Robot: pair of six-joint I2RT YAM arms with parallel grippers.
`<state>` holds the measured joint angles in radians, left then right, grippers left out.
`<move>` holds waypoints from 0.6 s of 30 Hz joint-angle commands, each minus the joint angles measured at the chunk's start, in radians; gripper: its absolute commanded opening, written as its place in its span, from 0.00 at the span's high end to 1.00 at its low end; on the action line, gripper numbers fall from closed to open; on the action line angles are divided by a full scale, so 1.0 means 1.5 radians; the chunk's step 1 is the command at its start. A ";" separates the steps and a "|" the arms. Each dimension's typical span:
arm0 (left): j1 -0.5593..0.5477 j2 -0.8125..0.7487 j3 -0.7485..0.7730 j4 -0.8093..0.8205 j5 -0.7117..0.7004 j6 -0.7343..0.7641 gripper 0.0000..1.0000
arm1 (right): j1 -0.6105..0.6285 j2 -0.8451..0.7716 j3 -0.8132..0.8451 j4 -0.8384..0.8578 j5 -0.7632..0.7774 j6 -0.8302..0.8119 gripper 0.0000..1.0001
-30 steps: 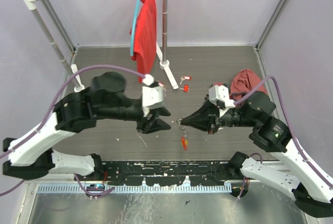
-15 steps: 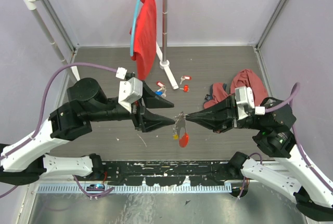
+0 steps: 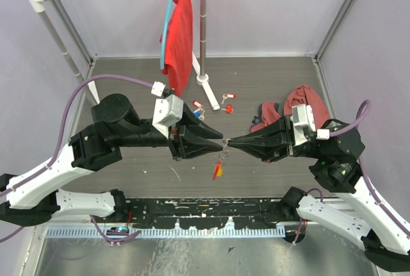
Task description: Put the keys on the keyring
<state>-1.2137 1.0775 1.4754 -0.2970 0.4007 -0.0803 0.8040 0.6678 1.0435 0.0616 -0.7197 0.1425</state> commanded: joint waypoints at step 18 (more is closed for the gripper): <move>-0.002 0.019 0.024 0.016 0.018 -0.004 0.75 | -0.001 -0.005 0.003 0.021 0.014 -0.008 0.99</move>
<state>-1.2137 1.1091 1.4792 -0.2966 0.4133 -0.0803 0.8040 0.6674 1.0431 0.0582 -0.7189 0.1398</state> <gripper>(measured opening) 0.244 0.028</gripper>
